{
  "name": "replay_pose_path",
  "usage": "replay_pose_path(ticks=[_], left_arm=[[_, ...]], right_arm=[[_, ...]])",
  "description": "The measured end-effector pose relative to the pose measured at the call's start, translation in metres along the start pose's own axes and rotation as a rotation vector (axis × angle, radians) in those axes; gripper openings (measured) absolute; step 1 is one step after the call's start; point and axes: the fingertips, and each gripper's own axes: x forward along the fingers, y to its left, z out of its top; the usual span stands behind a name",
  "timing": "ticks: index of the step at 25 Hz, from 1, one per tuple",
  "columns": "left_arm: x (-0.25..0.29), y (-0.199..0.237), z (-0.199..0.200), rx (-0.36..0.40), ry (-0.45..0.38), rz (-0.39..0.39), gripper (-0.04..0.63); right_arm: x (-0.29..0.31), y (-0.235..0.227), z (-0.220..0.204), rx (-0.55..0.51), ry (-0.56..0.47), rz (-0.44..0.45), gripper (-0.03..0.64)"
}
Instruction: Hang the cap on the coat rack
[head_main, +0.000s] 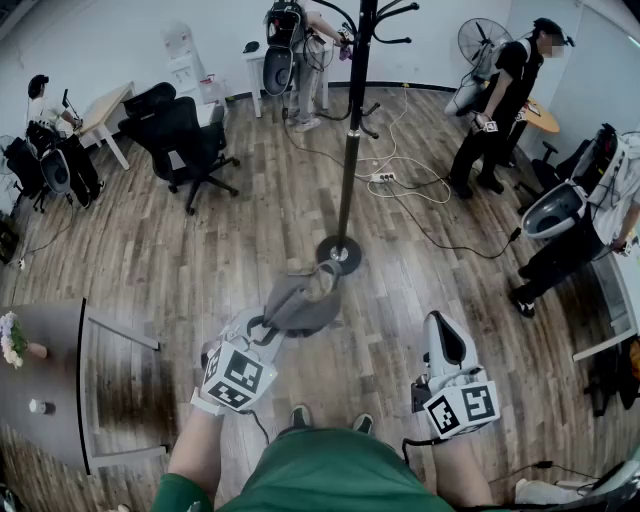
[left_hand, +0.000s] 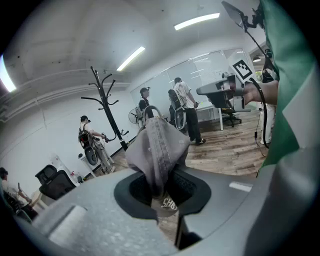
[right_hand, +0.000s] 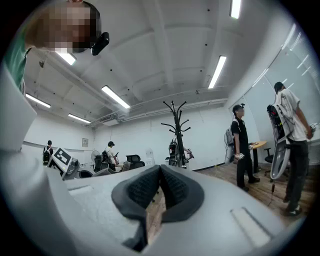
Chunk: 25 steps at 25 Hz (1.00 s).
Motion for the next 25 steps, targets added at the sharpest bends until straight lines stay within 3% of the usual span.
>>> replay_pose_path(ticks=[18,25], left_arm=[[0.014,-0.051,0.077,-0.068,-0.06,0.104,0.049],[0.013,-0.065,0.096,-0.145,-0.094,0.142,0.049]], right_arm=[[-0.053,-0.086,0.014,0.035,-0.033,0.032,0.003],[-0.08,-0.117,0.002,0.057,0.006,0.031,0.003]])
